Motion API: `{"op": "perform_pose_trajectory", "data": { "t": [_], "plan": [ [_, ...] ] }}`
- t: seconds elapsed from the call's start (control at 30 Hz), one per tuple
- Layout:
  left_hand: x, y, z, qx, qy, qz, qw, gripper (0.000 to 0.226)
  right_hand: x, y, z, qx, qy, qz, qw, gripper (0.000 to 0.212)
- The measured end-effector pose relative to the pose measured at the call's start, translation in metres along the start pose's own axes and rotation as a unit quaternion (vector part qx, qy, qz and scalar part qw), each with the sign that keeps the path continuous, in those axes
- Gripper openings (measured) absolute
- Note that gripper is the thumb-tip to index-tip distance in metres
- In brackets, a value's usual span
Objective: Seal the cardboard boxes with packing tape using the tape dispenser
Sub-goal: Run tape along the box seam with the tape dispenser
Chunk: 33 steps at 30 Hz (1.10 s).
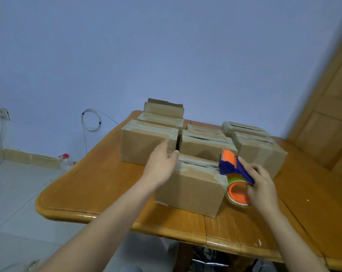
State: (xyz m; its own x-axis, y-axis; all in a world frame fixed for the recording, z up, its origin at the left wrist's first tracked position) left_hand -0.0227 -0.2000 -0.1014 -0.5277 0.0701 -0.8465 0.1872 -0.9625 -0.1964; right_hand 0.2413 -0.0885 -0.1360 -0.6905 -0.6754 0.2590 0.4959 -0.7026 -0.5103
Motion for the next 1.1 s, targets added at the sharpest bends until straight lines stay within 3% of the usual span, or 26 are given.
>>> {"op": "perform_pose_trajectory", "data": {
  "t": [0.1,0.3,0.4,0.53,0.63,0.7,0.8,1.0,1.1],
  "plan": [
    [0.005,-0.003,-0.018,0.035,-0.141,0.012,0.989,0.060,-0.001,0.000,0.000,0.001,-0.004,-0.001,1.000,0.088],
    [0.010,-0.001,-0.022,-0.012,-0.327,0.000,0.945,0.054,-0.002,0.003,-0.006,-0.015,-0.027,-0.012,0.999,0.092],
    [0.010,-0.001,-0.021,0.012,-0.357,-0.004,0.934,0.053,-0.002,0.005,-0.009,-0.015,-0.033,-0.014,0.999,0.093],
    [0.011,-0.003,-0.017,0.101,-0.393,0.026,0.914,0.051,-0.002,0.003,-0.007,-0.014,-0.033,-0.010,0.999,0.094],
    [-0.001,-0.006,-0.016,0.087,-0.468,0.054,0.878,0.052,-0.003,0.002,-0.004,-0.009,-0.027,-0.004,1.000,0.093],
    [-0.020,-0.011,-0.025,0.075,-0.469,-0.004,0.880,0.052,-0.003,0.003,-0.005,-0.010,-0.023,0.000,1.000,0.096],
    [-0.039,-0.020,-0.055,0.131,-0.433,-0.080,0.888,0.056,-0.003,0.005,-0.006,-0.018,-0.020,-0.003,1.000,0.096],
    [-0.028,-0.030,-0.074,0.244,-0.445,-0.058,0.860,0.085,0.005,0.008,-0.012,-0.014,-0.065,0.002,0.998,0.097],
    [-0.024,-0.030,-0.055,0.269,-0.435,-0.047,0.858,0.076,0.019,0.007,-0.019,0.002,-0.094,0.007,0.996,0.093]
  ]
}}
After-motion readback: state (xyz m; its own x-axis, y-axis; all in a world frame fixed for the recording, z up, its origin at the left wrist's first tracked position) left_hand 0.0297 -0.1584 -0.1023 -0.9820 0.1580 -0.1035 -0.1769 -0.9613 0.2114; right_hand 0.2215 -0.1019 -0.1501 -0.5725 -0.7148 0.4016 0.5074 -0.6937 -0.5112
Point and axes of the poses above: each hand's wrist, its own y-axis away from the middle knuckle, its own z-axis out of the back of the hand, x = y × z, the point moved 4 cm from there along -y, towards the middle knuckle, and after that the axes turned 15 degrees about x, right-handed, at the moved point
